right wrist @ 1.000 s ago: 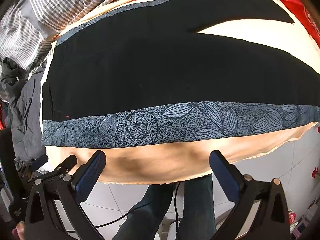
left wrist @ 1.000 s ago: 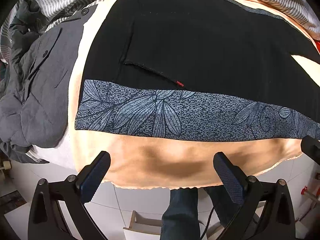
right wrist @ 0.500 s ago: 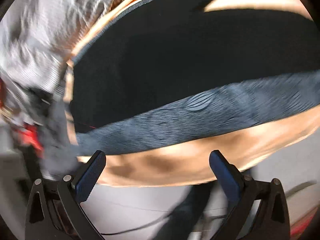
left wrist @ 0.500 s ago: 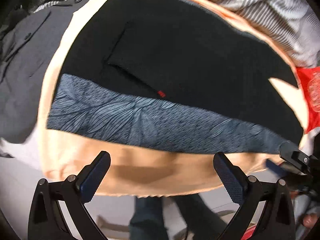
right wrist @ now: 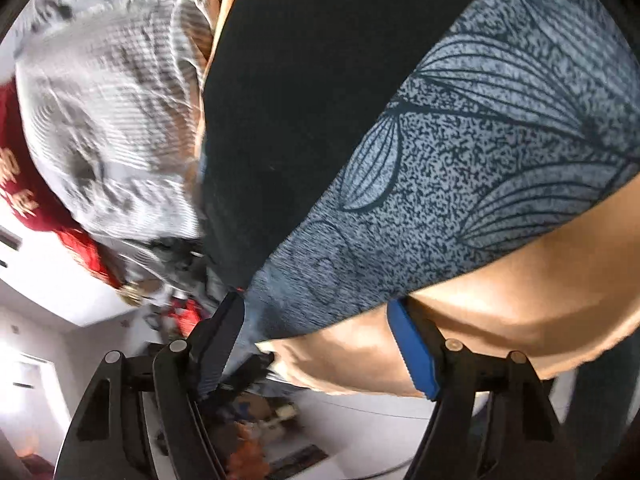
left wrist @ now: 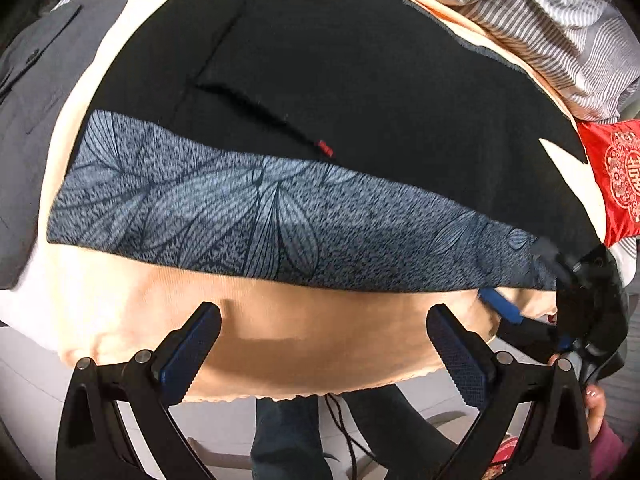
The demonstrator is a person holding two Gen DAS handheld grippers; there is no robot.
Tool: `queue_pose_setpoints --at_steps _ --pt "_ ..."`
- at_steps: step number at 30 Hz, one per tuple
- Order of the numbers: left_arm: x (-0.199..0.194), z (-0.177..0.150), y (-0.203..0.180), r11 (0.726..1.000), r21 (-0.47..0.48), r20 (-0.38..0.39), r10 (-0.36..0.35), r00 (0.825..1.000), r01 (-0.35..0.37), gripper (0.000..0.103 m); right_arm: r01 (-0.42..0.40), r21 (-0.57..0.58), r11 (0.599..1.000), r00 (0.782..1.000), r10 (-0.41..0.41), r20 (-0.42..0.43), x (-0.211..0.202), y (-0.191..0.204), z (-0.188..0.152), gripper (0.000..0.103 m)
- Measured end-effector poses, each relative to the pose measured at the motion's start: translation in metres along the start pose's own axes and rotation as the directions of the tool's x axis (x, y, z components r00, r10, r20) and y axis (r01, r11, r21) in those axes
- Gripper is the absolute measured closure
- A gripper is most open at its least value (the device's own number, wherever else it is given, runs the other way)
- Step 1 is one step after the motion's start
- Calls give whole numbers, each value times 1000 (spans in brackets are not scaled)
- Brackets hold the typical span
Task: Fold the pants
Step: 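Grasp the trouser leg with the right gripper and lift it up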
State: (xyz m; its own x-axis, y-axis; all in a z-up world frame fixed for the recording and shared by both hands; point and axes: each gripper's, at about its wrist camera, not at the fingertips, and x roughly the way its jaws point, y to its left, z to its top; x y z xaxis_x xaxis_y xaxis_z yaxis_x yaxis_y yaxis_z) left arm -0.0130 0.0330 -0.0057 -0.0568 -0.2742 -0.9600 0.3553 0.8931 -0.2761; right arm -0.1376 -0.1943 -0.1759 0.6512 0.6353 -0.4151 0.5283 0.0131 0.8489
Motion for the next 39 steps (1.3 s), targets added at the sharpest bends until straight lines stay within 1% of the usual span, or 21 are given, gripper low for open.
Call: queue_pose_setpoints --at_steps 3,6,9,11,12,13,14,17,18,22,26,27,28,32,33,34,35,36,37,38,39 --pt "4 -2 3 1000 -6 -8 -9 1000 9 0 -102 24 995 995 101 16 -3 0 5 25" --pt "7 1 1 1000 -8 -11 -27 1000 27 0 -180 6 984 984 180 16 -1 6 10 25" --pt "10 4 -5 1000 6 -9 -31 999 31 0 -148 -1 989 989 148 -18 12 11 10 25" --pt "10 6 -10 1000 16 -6 -24 1000 24 0 -152 54 987 986 155 -53 23 8 11 47" --pt "10 7 -12 1000 15 -4 -23 1000 23 0 -151 72 986 986 155 -57 26 9 12 75" --pt "9 8 -13 999 5 -2 -34 999 34 0 -149 80 986 986 154 -62 28 11 13 85" --pt "9 9 -13 998 -13 -3 -57 998 57 0 -152 80 985 986 157 -62 27 15 14 86" --pt "7 15 -13 988 -77 8 -132 991 132 0 -207 66 976 976 210 -59 19 28 15 88" --pt "5 18 -14 980 -103 19 -167 986 168 0 -226 65 972 972 229 -55 16 32 16 89" --pt "-1 31 -13 962 -145 72 -221 973 229 0 -281 78 956 957 285 -46 10 46 21 89" --pt "-16 48 3 921 -235 145 -283 948 310 0 -270 86 959 960 275 -51 11 49 24 89" --pt "-18 52 10 910 -260 158 -289 944 322 0 -260 94 961 962 266 -55 12 48 25 89" --pt "-17 55 16 908 -272 160 -284 945 319 0 -258 100 961 963 264 -57 12 46 25 89" --pt "-6 60 29 901 -328 147 -248 957 284 2 -247 117 962 965 255 -65 13 40 24 88" --pt "-4 61 34 900 -350 147 -222 964 260 15 -237 120 964 967 246 -68 13 39 24 88" --pt "-4 63 36 901 -360 140 -204 969 242 24 -229 121 966 969 239 -70 13 38 24 88" --pt "-3 65 41 904 -375 118 -176 977 208 39 -218 123 968 971 227 -72 13 38 25 88" --pt "-4 63 46 904 -379 110 -168 980 197 51 -206 124 971 974 216 -73 13 39 25 88" --pt "-6 63 50 904 -382 109 -161 981 191 57 -197 121 973 975 207 -76 12 40 25 88" --pt "-9 61 54 909 -377 108 -149 983 179 68 -180 112 977 979 190 -80 12 42 25 88" --pt "-14 63 54 919 -359 110 -134 985 165 72 -159 98 983 983 167 -83 11 46 25 88"
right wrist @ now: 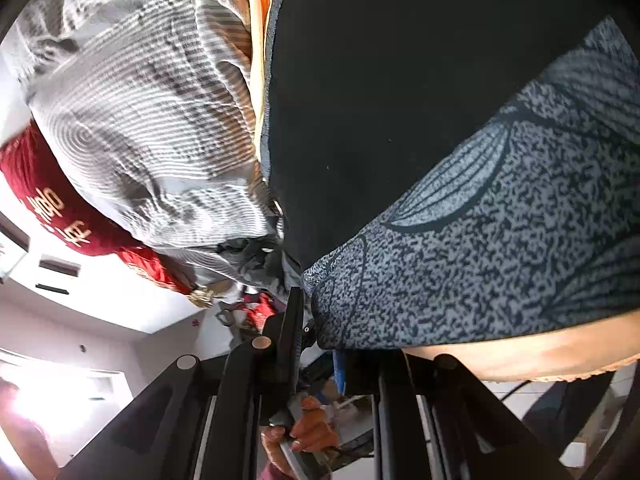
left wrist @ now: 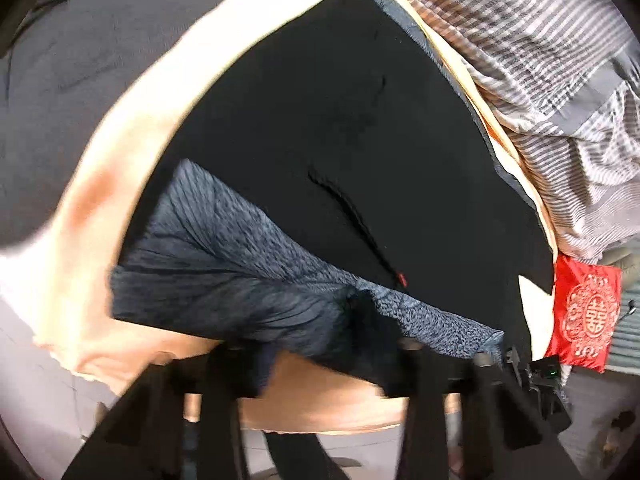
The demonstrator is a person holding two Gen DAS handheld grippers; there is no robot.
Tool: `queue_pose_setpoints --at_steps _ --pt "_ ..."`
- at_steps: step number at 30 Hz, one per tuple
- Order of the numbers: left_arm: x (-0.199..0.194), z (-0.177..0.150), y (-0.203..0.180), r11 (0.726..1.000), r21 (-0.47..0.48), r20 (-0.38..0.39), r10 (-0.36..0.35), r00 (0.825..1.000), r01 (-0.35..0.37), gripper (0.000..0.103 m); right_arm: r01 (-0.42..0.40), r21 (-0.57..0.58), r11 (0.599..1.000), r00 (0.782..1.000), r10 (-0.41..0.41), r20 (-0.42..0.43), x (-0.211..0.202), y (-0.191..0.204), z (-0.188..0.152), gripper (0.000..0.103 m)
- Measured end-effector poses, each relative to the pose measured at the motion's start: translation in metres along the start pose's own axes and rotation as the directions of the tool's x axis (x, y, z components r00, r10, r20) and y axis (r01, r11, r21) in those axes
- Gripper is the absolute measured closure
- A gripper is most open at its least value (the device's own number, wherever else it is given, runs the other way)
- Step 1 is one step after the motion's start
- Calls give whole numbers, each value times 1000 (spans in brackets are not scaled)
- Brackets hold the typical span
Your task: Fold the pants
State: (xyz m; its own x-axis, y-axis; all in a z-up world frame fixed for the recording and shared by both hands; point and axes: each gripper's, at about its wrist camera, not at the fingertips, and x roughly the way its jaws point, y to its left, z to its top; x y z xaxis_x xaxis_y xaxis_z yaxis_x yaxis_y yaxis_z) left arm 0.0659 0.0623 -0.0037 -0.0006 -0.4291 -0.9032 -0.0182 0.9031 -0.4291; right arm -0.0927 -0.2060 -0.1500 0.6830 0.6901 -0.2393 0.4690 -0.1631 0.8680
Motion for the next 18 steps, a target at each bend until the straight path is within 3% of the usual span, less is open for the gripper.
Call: queue_pose_setpoints --at_steps 5,9,13,18 --pt "-32 9 -29 993 119 47 16 999 -21 72 79 -93 993 997 -79 4 -4 35 2 88" --pt "-50 36 -52 993 120 81 -17 997 8 72 101 -162 982 995 -103 -7 -5 74 19 88" --pt "-56 78 -81 992 127 126 -18 992 2 72 135 -223 965 987 -151 -54 3 120 60 88" --pt "-39 151 -126 992 124 198 2 980 -27 72 175 -193 966 972 -200 -120 28 140 129 88"
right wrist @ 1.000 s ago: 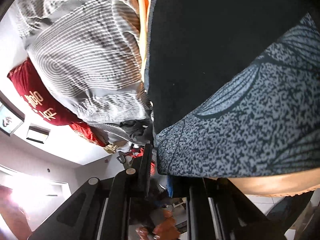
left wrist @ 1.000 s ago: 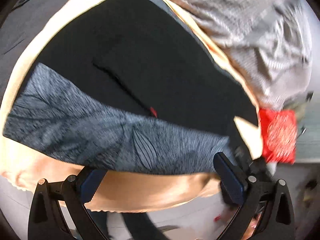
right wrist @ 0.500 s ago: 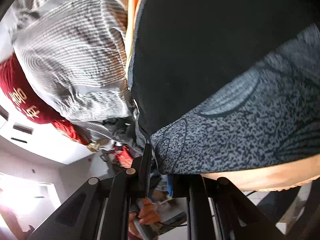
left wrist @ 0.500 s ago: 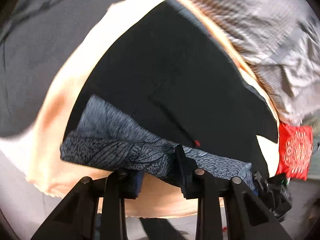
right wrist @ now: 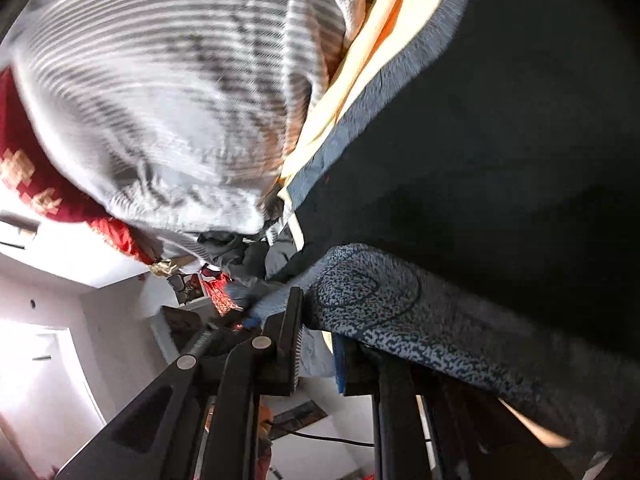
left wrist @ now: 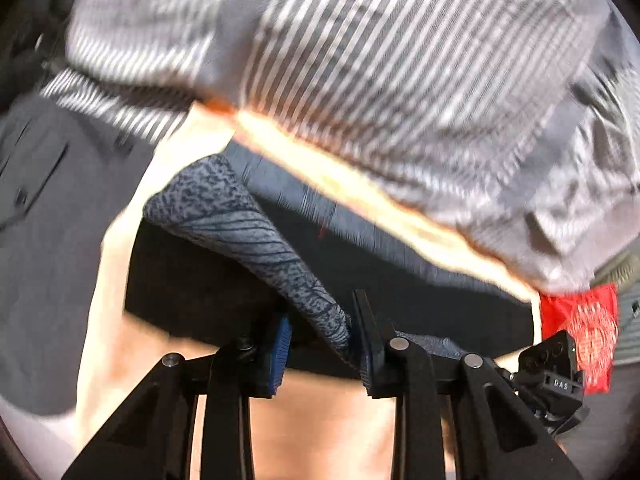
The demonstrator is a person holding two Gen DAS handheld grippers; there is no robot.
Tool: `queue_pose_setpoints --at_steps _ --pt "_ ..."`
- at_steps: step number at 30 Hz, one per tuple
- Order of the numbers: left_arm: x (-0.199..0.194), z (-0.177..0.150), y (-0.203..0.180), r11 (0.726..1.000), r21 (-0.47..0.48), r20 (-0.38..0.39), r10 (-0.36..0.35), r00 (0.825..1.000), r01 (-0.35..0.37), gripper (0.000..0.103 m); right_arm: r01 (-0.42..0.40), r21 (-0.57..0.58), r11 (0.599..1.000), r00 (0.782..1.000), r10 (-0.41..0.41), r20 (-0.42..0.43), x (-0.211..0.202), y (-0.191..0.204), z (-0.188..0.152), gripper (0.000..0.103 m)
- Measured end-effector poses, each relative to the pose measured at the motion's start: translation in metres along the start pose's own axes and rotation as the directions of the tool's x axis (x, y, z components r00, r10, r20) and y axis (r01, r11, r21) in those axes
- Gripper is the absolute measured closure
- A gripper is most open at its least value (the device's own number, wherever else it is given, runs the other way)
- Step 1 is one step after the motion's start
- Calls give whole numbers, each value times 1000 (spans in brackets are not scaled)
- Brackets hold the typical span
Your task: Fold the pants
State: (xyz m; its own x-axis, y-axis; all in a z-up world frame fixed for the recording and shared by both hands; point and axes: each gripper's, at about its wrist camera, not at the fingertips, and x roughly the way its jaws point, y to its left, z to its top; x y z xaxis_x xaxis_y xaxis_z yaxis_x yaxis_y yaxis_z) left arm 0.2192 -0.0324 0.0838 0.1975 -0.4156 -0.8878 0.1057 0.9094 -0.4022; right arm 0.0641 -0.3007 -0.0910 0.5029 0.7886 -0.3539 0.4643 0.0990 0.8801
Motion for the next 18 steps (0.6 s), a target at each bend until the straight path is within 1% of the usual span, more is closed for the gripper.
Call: queue_pose_setpoints --at_steps 4,6,9,11,12,13,14,15,16,17,18 --pt "44 41 -12 996 11 2 86 996 -86 72 10 20 1000 999 -10 -32 22 3 69 87" --pt "68 56 -14 991 7 0 135 991 -135 72 46 37 998 997 -44 -59 35 0 95 86" --pt "91 70 -12 979 -11 -12 202 979 -202 72 131 35 991 984 -126 -128 62 -10 132 85" --pt "96 76 -9 976 -24 -21 218 976 -218 72 155 48 987 977 -146 -155 75 -18 145 79" --pt "93 79 -8 973 -25 -13 228 974 -228 71 154 65 986 975 -141 -171 81 -22 151 72" --pt "88 81 -9 970 -19 -1 243 970 -243 70 151 76 986 974 -135 -182 85 -24 154 63" --pt "81 83 -10 963 -11 19 270 963 -270 57 136 88 987 974 -117 -195 88 -25 156 57" --pt "71 84 -10 953 -6 47 303 952 -303 36 107 95 990 976 -87 -200 90 -23 157 42" --pt "63 84 -10 946 -6 74 323 943 -324 29 77 101 992 978 -56 -201 90 -21 157 26" --pt "51 84 -11 939 0 111 341 933 -343 28 49 108 993 980 -27 -199 89 -17 158 19" --pt "45 83 -12 935 17 115 350 930 -354 28 31 110 993 981 -9 -195 88 -12 158 17"
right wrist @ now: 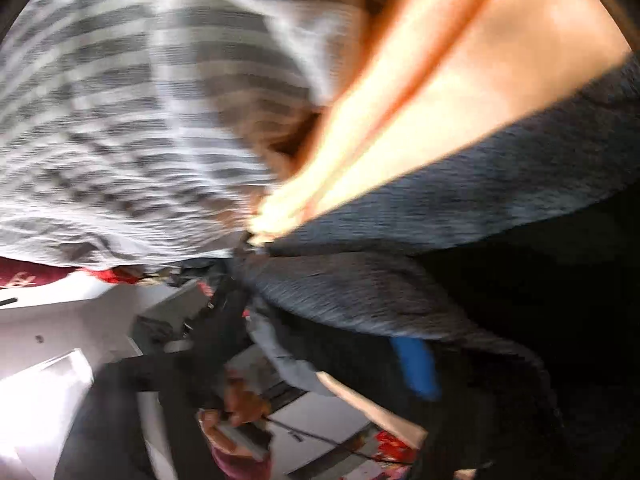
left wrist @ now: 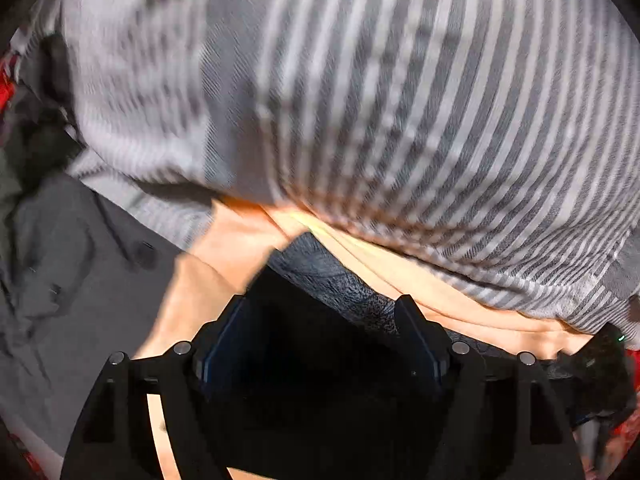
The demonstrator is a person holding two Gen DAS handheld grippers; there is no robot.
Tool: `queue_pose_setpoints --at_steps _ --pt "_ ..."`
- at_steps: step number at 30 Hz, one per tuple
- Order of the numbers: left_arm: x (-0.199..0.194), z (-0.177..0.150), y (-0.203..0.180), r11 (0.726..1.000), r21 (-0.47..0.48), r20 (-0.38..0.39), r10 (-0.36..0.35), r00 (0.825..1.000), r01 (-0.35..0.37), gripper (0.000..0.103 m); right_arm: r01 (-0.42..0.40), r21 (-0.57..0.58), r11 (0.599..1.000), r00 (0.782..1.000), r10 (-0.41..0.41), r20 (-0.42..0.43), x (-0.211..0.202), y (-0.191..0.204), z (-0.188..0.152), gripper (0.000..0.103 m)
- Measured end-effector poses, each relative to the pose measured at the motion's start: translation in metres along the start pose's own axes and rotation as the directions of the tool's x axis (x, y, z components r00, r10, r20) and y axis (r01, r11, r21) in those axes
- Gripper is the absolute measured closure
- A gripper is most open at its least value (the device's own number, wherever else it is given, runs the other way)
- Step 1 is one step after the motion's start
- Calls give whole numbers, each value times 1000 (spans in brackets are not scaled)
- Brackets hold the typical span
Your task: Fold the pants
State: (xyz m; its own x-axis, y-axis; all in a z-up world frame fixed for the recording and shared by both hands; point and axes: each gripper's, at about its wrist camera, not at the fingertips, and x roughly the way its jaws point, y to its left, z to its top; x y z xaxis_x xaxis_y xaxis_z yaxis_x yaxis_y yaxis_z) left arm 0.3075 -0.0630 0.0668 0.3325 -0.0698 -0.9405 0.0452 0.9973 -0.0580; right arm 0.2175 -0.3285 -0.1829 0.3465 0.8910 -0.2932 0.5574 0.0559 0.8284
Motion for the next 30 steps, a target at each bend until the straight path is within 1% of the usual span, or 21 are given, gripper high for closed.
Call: queue_pose_setpoints --at_steps 2,5,7,8,9,10,11,12,13,14,16,17,18,20,21,23,24,26,27,28,30 --pt "-2 -5 0 999 35 -23 17 1000 -16 28 -16 -33 999 1000 16 6 -7 16 -6 17" --pt "13 -27 -16 991 122 -91 59 994 -47 28 38 -176 984 999 -34 28 -12 48 -27 17" --pt "32 -43 -21 985 156 -127 96 987 -76 28 43 -240 970 999 -45 -5 -12 59 -43 17" --pt "42 -52 -16 982 151 -146 135 980 -113 28 54 -253 966 998 -64 -28 -5 60 -50 17" --pt "49 -60 -8 983 132 -170 148 974 -127 28 86 -261 961 993 -104 -54 4 55 -56 17" --pt "53 -67 3 989 100 -185 130 974 -113 27 117 -261 958 988 -139 -68 9 50 -56 17" --pt "54 -70 9 991 79 -180 123 976 -111 18 183 -251 951 975 -207 -75 14 38 -55 17" --pt "51 -73 13 989 69 -166 138 977 -128 12 264 -242 934 957 -285 -58 18 25 -51 17" --pt "49 -74 14 988 79 -173 145 974 -133 12 315 -244 917 943 -331 -28 15 18 -47 23" --pt "45 -75 12 985 98 -176 158 972 -142 12 370 -244 896 927 -375 28 8 12 -40 27" --pt "36 -74 6 975 134 -162 197 967 -176 12 296 -170 940 955 -286 82 -14 6 -33 27" --pt "28 -72 2 974 141 -144 200 969 -180 12 276 -166 947 959 -261 111 -24 9 -34 25" --pt "17 -71 -5 976 143 -120 181 976 -164 12 278 -194 941 958 -256 130 -32 15 -38 22" --pt "4 -73 -20 978 153 -99 161 982 -144 12 280 -259 924 958 -254 130 -46 24 -51 22" --pt "-3 -75 -32 979 162 -95 142 985 -125 12 292 -279 915 955 -262 140 -54 27 -63 22" --pt "-10 -83 -56 979 188 -100 101 990 -81 12 318 -280 906 944 -277 177 -72 24 -83 22" --pt "-14 -93 -75 973 224 -113 71 991 -44 12 330 -265 906 937 -281 207 -85 17 -97 22" --pt "-15 -109 -97 958 287 -137 47 989 -5 12 350 -217 911 920 -290 265 -122 -3 -118 22" --pt "-17 -125 -116 942 335 -160 28 987 27 12 356 -185 916 908 -291 302 -136 -15 -136 22" --pt "-20 -136 -127 931 360 -173 15 985 49 12 360 -164 919 899 -294 325 -146 -21 -147 22" --pt "-28 -167 -159 891 438 -200 -29 979 116 12 380 -97 920 863 -315 394 -177 -47 -186 22"
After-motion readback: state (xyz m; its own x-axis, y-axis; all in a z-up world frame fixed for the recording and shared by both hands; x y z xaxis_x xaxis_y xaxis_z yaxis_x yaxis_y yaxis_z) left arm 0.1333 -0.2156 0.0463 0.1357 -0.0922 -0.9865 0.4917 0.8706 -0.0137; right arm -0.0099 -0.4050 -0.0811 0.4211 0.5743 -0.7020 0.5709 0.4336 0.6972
